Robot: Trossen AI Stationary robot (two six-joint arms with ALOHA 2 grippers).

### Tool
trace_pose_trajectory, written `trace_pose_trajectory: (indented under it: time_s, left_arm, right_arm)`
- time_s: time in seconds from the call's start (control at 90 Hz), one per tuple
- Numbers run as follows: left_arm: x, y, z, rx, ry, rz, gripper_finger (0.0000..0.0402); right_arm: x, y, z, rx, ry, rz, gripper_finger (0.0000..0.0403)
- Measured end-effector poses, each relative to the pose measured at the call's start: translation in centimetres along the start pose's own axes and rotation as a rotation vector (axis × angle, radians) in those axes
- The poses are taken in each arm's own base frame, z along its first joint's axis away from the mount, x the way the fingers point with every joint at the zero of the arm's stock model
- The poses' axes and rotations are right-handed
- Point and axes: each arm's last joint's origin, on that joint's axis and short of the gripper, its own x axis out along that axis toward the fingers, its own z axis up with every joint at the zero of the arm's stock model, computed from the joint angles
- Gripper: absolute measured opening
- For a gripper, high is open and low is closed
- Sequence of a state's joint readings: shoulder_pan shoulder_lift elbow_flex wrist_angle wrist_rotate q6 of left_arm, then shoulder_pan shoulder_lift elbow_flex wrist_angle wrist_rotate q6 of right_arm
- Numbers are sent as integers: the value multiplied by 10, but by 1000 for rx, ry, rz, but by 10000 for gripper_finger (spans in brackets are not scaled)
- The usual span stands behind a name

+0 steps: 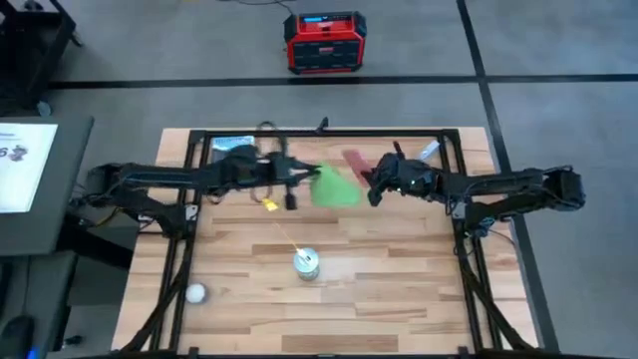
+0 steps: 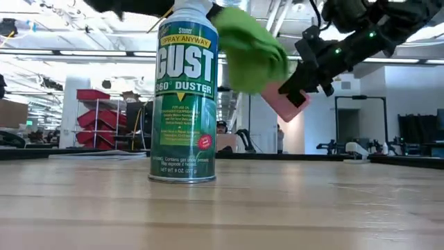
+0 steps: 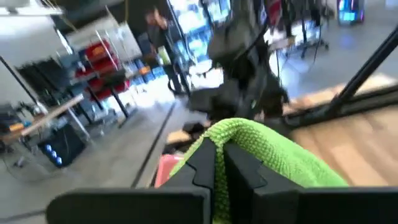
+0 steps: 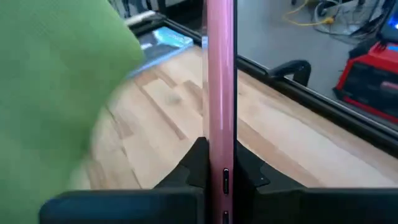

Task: Apply microfiber cloth
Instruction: Wipe the back of the black cellphone with the green microfiber cloth

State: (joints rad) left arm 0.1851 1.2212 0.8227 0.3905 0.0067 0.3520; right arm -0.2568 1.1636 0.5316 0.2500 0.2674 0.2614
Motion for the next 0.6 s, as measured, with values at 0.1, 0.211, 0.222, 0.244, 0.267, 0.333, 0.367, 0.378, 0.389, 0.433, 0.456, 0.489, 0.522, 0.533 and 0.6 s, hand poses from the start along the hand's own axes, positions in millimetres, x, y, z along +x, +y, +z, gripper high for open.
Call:
trace_pose_trajectory:
  time_s: [0.1,0.211,0.222,0.244,0.267,0.333,0.367,0.378,0.389,0.433,0.456,0.489,0.522,0.533,0.6]
  left_arm:
    - [-30,-2,-12,-54,-17,17,0]
    - [-51,-11,-33,-123,-5,16,0]
    - [-53,-12,-36,-132,-1,17,0]
    - [-56,-13,-41,-149,0,19,0]
    - [-58,-15,-46,-167,0,21,0]
    - [-63,-21,-61,-216,13,22,0]
    - [-65,-23,-68,-235,23,24,0]
    - [-66,-24,-71,-241,27,25,0]
    - [-67,-25,-73,-249,30,27,0]
    - [-70,-28,-81,-277,38,33,0]
    - [-71,-29,-85,-290,41,36,0]
    - [-72,-31,-90,-306,52,36,0]
    - [-74,-32,-94,-319,57,36,0]
    - [-74,-33,-96,-325,58,36,0]
    - [-80,-37,-106,-358,65,36,0]
  right_arm:
    - [2,-6,4,7,-20,11,12]
    - [4,-14,7,9,-28,2,12]
    - [4,-15,7,11,-28,0,12]
    - [4,-16,7,13,-30,-7,12]
    - [5,-18,8,17,-31,-13,12]
    - [7,-21,8,53,-41,-16,12]
    - [9,-22,8,69,-50,-5,12]
    - [10,-22,8,76,-54,3,12]
    - [11,-22,7,82,-59,9,12]
    - [14,-23,4,108,-79,41,12]
    - [15,-22,1,124,-93,58,12]
    - [18,-23,-3,150,-107,80,12]
    - [20,-23,-9,175,-109,90,12]
    - [20,-23,-11,184,-107,93,12]
    - [24,-21,-23,226,-96,109,12]
